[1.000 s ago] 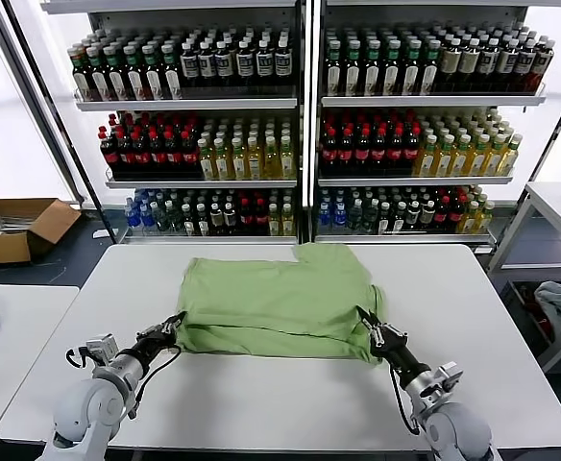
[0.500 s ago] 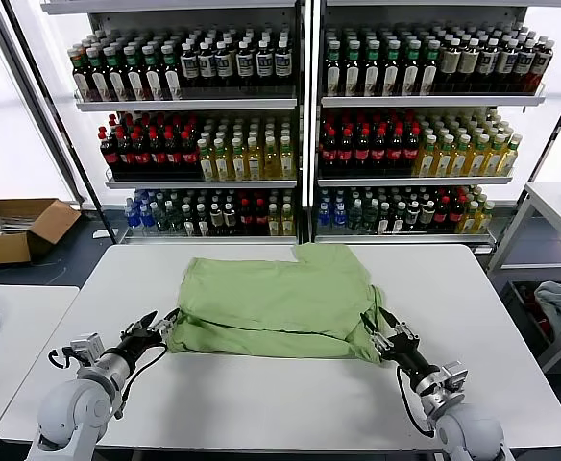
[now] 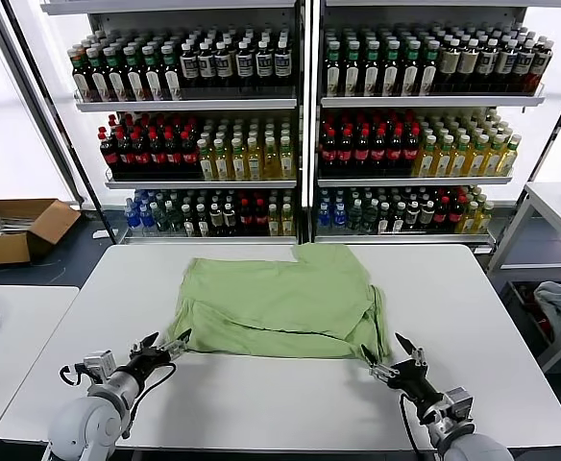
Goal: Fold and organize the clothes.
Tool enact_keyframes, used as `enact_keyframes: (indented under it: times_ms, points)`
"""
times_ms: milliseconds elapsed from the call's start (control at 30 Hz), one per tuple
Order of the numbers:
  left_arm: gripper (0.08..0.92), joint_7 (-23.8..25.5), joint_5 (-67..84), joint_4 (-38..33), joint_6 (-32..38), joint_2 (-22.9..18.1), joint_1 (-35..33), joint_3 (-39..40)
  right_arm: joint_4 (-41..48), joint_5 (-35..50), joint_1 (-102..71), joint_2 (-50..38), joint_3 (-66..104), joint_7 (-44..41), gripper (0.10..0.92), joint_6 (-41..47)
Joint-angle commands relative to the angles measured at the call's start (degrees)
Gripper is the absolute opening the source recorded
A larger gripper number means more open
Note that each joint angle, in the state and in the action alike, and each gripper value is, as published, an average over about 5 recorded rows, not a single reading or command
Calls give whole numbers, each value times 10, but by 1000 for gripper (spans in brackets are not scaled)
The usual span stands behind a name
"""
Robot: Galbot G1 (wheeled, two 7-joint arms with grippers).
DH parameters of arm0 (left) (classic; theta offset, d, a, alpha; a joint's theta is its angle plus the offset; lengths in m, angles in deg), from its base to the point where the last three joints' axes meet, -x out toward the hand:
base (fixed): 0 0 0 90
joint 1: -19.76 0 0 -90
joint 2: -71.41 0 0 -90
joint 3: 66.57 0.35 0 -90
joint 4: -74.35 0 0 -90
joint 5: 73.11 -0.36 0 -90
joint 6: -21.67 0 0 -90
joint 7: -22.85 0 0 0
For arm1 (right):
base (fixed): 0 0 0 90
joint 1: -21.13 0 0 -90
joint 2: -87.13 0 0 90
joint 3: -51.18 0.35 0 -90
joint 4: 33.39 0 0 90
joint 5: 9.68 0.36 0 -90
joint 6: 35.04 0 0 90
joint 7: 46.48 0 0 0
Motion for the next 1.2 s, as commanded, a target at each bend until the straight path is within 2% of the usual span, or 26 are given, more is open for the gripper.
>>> enact_keyframes:
  times_ms: [33,367,600,733,967,1200]
  points:
    - [636,3,0,15,0,2,-4,6,-6,-15,-13,5,-13,17,593,24]
    - [350,21,1,10,0,7,-10,4,-5,-1,-10,2,-16,26,299,34]
    - [148,39,-35,-35,0,15,-52,-10,-34,21,-35,-18,-4,21,121,41]
    - [94,44,-54,-81,0,12,-101,-34,-63,36,-62,-32,10,19,106,45]
    - [91,49,-66,-169,0,2,-201,-73,-136,43,-148,-52,42,12,106,44]
    - [91,49,-69,-226,0,-14,-290,-112,-183,36,-245,-49,75,7,106,36]
